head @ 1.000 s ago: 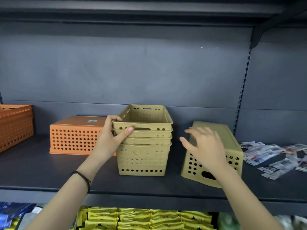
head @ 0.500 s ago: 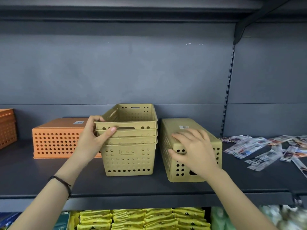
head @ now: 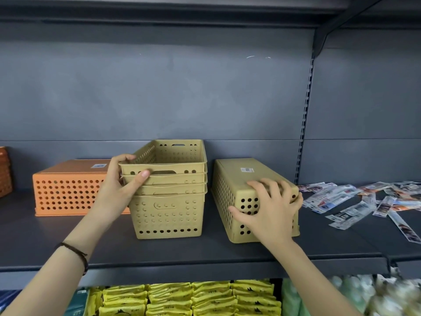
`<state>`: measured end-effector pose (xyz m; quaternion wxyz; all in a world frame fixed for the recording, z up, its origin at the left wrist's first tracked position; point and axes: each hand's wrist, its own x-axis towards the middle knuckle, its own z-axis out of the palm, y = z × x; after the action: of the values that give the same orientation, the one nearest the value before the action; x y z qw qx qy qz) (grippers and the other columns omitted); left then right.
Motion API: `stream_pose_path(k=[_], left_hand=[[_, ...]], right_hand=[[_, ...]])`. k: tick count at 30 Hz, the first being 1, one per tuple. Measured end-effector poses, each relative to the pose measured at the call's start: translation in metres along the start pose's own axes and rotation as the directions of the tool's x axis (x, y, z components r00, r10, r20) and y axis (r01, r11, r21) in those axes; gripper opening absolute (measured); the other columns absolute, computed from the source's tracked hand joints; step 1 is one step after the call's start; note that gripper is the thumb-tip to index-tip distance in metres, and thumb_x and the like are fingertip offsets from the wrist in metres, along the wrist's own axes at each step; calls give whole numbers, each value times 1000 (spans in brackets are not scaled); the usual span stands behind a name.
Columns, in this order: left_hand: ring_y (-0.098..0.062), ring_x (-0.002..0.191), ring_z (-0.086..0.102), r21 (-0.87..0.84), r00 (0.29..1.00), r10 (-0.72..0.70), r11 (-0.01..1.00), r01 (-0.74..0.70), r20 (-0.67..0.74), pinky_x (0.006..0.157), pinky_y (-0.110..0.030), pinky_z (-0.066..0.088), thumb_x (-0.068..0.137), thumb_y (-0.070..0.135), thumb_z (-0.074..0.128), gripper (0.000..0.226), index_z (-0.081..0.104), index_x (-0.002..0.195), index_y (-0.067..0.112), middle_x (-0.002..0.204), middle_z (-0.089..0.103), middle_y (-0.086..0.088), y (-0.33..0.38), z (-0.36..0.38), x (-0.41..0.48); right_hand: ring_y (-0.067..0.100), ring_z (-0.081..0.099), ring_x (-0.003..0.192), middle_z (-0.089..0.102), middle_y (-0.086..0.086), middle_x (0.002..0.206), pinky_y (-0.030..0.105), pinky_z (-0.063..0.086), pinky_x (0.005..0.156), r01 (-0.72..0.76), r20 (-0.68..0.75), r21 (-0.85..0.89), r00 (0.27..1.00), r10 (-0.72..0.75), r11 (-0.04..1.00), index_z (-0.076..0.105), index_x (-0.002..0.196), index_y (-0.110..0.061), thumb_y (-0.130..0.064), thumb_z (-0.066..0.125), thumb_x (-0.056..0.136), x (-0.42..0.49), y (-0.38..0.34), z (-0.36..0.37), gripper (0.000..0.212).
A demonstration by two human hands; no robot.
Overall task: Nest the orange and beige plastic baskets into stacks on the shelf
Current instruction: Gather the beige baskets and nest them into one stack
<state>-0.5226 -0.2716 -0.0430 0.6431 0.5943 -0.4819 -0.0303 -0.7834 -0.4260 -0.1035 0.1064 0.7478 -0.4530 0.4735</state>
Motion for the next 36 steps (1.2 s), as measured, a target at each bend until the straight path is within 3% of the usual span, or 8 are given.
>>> stream_pose_path(k=[9,14,18,22,24,29,33,36], left_hand=[[-12,87,59,-7,1000,-3,1000,3,23,78,-35,51,71,47,61,61,37,126,35,104,58,5,0,0,-1],[-14,134,35,76,990,127,990,-122,-59,112,-45,33,73,45,71,66,25,119,58,144,32,8,4,-3,1],[-14,133,32,232,942,323,926,-296,-87,110,-42,29,72,47,63,51,36,115,54,131,38,30,23,2,5],[-12,115,47,354,872,488,809,-470,41,102,-44,35,78,40,53,23,63,93,25,112,63,13,52,21,17],[-10,98,58,362,860,485,782,-507,157,92,-37,42,85,44,48,34,69,79,18,91,70,10,64,36,21],[-15,101,66,-22,936,159,987,-160,314,93,-30,48,93,55,43,52,71,105,13,103,74,-5,102,80,34],[-27,102,66,-463,964,-31,873,154,263,98,-38,50,98,27,49,45,59,117,-13,115,68,-23,111,80,48],[-26,95,66,-505,959,-25,846,172,284,95,-37,52,99,19,48,30,57,111,-7,107,67,-23,108,67,53]], right_hand=[[25,41,118,59,-8,113,61,24,100,-197,-260,167,936,236,966,66,100,-32,-70,58,57,32,-1,-13,58],[23,37,125,54,-9,118,57,22,103,-357,-248,348,857,452,867,63,103,-35,-68,56,59,49,-4,-18,55],[21,33,128,49,-9,122,53,20,106,-407,-178,570,786,592,713,59,104,-37,-67,51,59,70,-19,-30,55],[18,31,128,47,-12,122,53,21,107,-355,-178,703,751,635,617,56,106,-37,-64,54,64,102,-42,-43,50],[17,32,128,46,-14,119,55,21,107,-310,-202,739,746,635,598,58,109,-34,-63,55,64,118,-60,-50,54],[14,32,125,40,-19,112,52,21,107,-181,-234,806,777,584,564,52,101,-41,-61,58,64,139,-111,-60,42],[6,26,117,39,-20,114,54,21,109,-189,-123,861,824,554,473,44,102,-45,-66,59,67,136,-132,-50,43],[8,23,123,36,-18,121,55,23,110,-217,14,876,905,426,432,41,108,-45,-70,56,71,126,-134,-39,48]])
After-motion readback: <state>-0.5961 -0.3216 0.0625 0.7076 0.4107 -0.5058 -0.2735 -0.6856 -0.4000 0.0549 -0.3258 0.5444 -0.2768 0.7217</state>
